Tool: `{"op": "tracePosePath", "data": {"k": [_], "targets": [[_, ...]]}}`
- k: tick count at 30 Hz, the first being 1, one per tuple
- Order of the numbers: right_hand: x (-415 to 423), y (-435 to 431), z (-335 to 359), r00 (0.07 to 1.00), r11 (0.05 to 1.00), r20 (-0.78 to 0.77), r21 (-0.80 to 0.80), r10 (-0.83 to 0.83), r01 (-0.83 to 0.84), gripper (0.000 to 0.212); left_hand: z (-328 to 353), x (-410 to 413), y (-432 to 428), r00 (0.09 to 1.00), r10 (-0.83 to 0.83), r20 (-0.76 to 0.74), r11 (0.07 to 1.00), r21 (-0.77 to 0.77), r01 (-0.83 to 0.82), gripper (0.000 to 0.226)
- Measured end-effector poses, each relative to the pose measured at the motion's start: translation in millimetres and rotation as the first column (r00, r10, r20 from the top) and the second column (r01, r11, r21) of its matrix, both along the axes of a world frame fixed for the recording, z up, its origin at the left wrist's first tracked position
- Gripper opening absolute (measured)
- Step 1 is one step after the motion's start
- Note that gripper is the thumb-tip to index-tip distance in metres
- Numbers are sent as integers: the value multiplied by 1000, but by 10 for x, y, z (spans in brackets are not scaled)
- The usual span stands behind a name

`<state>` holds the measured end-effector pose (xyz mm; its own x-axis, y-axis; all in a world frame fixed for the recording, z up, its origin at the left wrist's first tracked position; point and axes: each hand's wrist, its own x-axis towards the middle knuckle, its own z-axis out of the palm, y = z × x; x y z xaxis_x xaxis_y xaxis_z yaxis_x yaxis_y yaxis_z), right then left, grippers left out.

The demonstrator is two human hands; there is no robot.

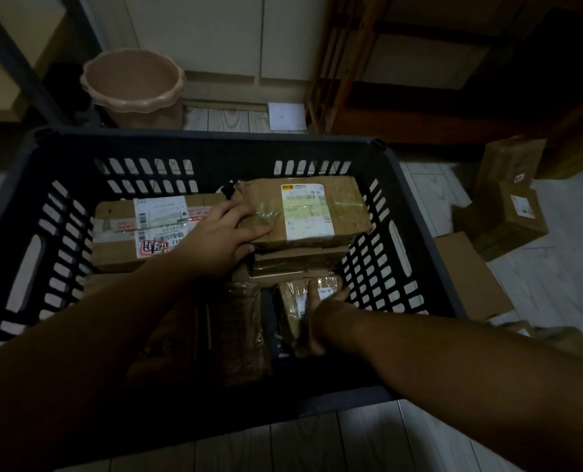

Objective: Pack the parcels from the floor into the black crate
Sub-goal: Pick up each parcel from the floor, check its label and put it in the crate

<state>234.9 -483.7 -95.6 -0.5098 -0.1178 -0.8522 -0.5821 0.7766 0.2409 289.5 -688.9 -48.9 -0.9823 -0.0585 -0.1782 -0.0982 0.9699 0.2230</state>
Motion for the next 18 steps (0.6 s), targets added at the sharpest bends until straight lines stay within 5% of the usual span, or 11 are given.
{"op": "tracePosePath", "data": {"k": [8,12,18], "targets": [[9,-63,121,904,916,-187,-42,385,-399,106,29,18,37,999,37,-14,998,43,-37,50],[-10,-77,119,886,901,-192,-19,422,-434,90,7,21,49,999,38,-8,998,48,-38,49],[-71,-104,198,918,930,-171,-31,357,-367,107,67,13,33,998,32,57,999,7,-32,56]]}}
